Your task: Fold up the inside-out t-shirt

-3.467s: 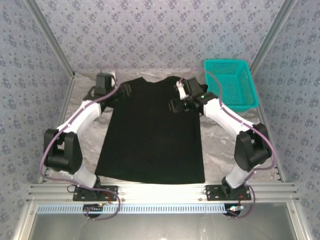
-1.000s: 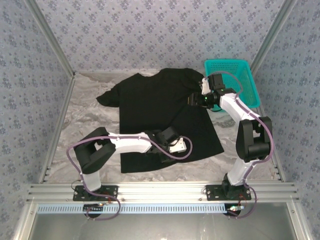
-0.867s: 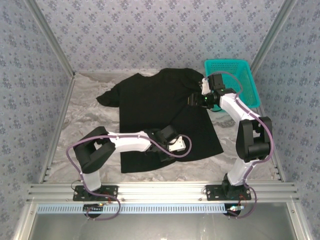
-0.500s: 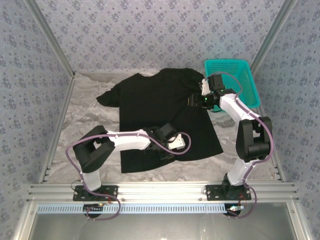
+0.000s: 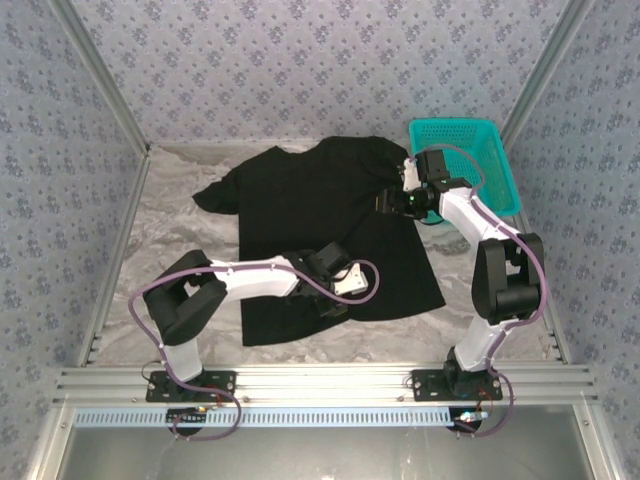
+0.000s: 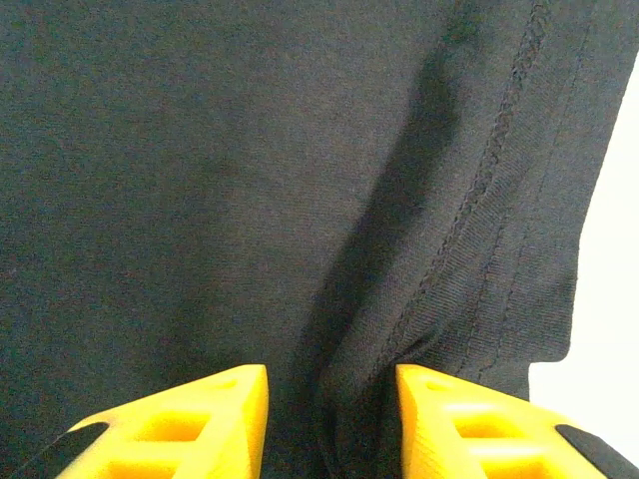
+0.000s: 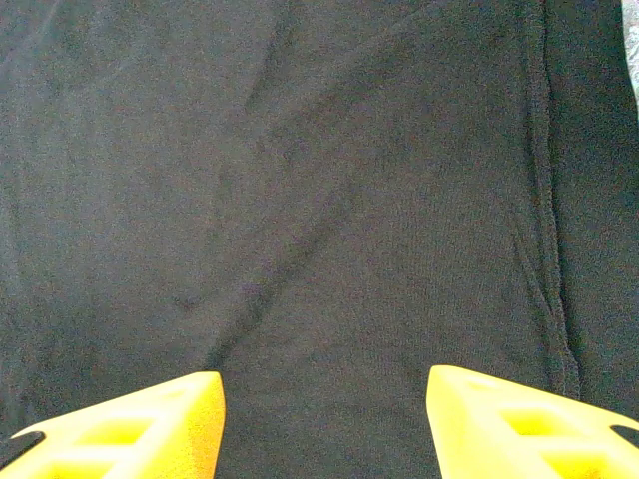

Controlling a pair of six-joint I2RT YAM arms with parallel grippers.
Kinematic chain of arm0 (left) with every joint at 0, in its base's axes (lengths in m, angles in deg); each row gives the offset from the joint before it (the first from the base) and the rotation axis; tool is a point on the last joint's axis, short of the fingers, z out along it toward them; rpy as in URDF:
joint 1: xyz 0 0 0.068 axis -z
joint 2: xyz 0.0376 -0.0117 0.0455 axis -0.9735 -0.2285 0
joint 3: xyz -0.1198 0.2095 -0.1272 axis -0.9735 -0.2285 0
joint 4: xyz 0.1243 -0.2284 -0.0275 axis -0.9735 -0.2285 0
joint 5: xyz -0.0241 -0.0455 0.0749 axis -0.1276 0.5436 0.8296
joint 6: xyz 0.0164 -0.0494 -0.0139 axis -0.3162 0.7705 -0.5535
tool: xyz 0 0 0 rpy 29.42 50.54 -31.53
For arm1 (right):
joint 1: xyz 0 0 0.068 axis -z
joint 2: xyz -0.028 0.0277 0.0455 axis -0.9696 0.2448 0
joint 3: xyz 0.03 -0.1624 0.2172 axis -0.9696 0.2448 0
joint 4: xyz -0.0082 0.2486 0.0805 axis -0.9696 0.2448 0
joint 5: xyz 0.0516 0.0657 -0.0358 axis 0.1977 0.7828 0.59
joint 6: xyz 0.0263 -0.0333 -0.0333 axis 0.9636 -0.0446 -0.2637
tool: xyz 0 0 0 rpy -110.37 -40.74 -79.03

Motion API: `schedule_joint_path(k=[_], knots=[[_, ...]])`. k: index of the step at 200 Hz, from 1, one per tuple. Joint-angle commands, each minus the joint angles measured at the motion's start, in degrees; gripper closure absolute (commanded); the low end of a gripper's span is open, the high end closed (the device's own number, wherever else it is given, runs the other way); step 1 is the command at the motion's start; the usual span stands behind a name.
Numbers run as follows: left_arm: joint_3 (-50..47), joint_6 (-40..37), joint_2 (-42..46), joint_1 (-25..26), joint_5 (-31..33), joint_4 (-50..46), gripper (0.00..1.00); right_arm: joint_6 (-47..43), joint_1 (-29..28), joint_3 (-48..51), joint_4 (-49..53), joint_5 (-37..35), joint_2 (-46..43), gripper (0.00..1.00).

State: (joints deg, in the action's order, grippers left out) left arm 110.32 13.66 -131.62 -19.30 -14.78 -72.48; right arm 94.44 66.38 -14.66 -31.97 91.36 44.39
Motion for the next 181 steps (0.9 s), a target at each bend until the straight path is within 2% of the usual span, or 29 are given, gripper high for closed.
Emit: schedule_joint_path(k=[1, 31, 106, 154, 181], knots=[[1.6, 0.8, 2.2, -0.5, -2.6, -1.3, 0.60, -0.4, 0.3, 0.5, 0.6, 0.4, -1.0, 0.42], [1.7, 0.6, 2.3, -0.7, -1.8, -1.7, 0.59, -0.5, 0.3, 0.4, 0.6, 0.4, -0.9, 0.42], [1.8, 1.9, 3.6, -1.3, -3.6, -1.7, 0.67, -0.7, 0.3, 0.8, 0.6, 0.5, -0.9, 0.42], [2.0, 1.6, 3.1, -1.7, -3.5, -2.3, 0.81, -0.8, 0.3, 0.8, 0.5, 0.5, -0.7, 0.42], [2.1, 1.4, 2.1, -1.8, -4.2, -2.9, 0.81, -0.8, 0.3, 0.9, 0.8, 0.6, -0.9, 0.42]])
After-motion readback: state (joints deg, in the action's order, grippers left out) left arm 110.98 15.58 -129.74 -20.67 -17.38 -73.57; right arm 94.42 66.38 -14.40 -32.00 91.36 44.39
